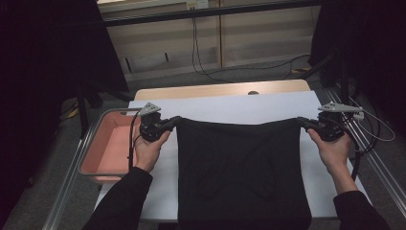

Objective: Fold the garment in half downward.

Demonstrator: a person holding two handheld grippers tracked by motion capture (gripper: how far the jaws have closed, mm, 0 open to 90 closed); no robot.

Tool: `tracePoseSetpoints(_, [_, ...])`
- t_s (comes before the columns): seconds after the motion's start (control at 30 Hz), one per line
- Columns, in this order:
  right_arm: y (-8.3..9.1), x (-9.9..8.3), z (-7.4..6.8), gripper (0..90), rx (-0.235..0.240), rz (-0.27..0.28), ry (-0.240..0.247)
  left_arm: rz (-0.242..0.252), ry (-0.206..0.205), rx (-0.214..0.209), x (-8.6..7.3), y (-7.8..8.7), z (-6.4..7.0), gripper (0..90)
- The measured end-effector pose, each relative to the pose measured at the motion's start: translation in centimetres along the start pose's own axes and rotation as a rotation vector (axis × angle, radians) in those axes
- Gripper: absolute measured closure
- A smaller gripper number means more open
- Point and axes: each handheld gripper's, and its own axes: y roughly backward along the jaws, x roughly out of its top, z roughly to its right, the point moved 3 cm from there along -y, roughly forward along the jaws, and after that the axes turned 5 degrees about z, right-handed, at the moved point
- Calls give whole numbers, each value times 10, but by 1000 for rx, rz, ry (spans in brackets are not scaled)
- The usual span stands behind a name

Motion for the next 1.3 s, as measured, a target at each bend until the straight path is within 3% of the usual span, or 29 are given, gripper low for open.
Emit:
tracePoseSetpoints(0.13, [-11,9,-2,851,1,4,0,22,23,10,5,-5,-5,863])
tracePoseSetpoints(0.57, [-30,44,-1,851,-6,27,17,62,11,44,34,-13,-24,863])
tracePoseSetpoints(0.8, [-42,54,4,851,-12,26,13,64,24,41,38,-26,-32,863])
tracePoseSetpoints(1.3, [-63,69,11,851,-38,14,12,46,25,76,43,-44,-50,863])
